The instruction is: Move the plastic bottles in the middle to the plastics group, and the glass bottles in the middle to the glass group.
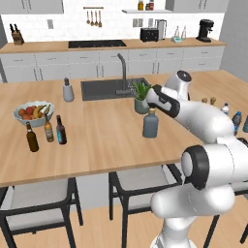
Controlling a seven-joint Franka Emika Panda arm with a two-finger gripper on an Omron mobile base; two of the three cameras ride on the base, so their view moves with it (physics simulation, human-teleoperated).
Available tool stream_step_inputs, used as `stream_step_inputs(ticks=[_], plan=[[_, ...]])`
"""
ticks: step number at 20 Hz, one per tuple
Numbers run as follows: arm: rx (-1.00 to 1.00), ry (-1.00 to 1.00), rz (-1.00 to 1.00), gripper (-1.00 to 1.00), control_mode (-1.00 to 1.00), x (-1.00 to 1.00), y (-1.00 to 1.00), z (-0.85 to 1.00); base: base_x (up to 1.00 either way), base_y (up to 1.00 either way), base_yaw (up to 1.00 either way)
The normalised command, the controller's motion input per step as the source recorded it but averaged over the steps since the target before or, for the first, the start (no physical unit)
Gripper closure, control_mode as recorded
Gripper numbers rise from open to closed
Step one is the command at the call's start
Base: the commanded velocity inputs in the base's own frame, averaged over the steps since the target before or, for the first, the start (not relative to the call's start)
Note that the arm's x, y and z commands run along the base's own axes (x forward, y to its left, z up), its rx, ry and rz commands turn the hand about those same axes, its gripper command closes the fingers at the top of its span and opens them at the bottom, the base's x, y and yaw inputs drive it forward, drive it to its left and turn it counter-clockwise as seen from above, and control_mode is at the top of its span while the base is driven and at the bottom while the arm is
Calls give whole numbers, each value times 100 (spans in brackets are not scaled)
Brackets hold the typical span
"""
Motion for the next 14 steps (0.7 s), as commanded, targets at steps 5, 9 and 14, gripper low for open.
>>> stream_step_inputs(ticks=[5, 9, 14], plan=[[-10, 16, -1, -100, -100, 17, -2, 0, 0, 0, 0], [-13, 28, 0, -100, -100, 5, 0, -20, 0, 0, 0], [-12, 25, 0, -100, -100, 16, 0, -22, 0, 0, 0]])
